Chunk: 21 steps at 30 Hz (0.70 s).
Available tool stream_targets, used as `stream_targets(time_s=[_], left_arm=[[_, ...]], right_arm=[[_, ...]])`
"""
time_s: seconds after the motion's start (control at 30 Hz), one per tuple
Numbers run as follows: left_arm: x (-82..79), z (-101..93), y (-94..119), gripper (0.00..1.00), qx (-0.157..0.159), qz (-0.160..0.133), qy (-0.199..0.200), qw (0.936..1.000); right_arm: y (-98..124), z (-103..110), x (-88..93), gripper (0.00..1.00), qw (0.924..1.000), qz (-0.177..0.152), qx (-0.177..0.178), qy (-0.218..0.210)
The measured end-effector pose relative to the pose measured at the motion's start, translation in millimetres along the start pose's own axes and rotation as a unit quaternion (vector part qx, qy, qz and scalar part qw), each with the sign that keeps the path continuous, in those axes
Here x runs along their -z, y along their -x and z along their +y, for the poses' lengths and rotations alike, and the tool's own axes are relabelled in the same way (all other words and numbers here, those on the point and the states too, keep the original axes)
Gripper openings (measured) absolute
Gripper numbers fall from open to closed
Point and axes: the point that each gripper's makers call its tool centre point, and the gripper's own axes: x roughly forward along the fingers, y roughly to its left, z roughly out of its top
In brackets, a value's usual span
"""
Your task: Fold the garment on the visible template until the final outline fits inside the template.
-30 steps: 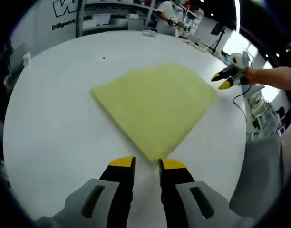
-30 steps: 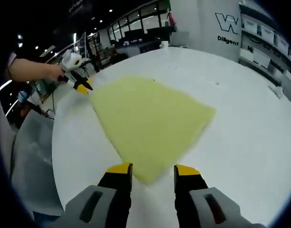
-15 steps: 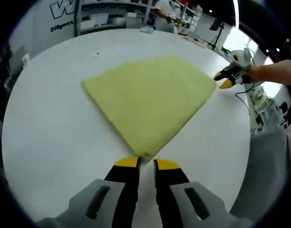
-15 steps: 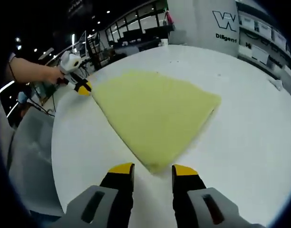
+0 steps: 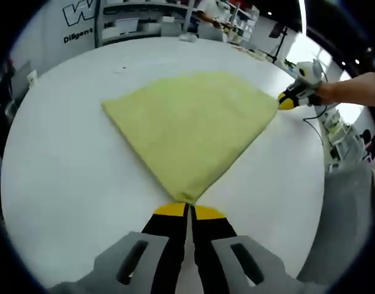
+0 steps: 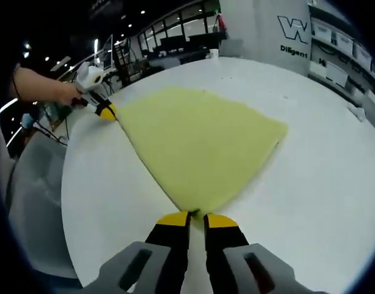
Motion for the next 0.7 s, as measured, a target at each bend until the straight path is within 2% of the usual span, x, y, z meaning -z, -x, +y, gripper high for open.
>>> stream_targets(time_s=[0.07,0.13,0.23,0.3,0.33,0.53,0.7], left_arm=[[-0.1,-0.1,-0.9,0.14,0.0,0.0,0.008,1.0],[-2.8,-1.9,-0.9,0.17,0.006,-0.006,0.012,0.9999],[-6.7,-0.2,-3.1,0.14,0.003,-0.008,0.014,0.9999],[-9.1,-1.0,-4.2,0.04,0.004,-0.011,0.004,0.9999],[-8.0,-1.0,-4.3,0.03,0.003,-0.007,-0.002,1.0],[-8.0,0.8,0.0,0.02,0.004,-0.007,-0.018,0.9998],[-3.5,9.6,9.5,0.01,-0.001,0.002,-0.064,0.9979]], right_arm=[[-0.6,-0.1,0.4,0.01,1.0,-0.001,0.0,-0.001],[-1.2,-0.4,1.2,0.01,1.0,0.0,0.0,0.0],[-1.9,-0.9,1.7,0.0,1.0,0.002,0.001,0.003],[-2.4,-1.1,1.8,0.0,1.0,0.003,0.001,0.005],[-2.4,-1.2,1.9,0.0,1.0,0.003,0.0,0.007],[1.5,-1.7,1.9,0.0,0.9995,0.006,-0.008,0.03],[11.2,-4.2,8.1,0.0,0.9986,0.011,-0.018,0.049]])
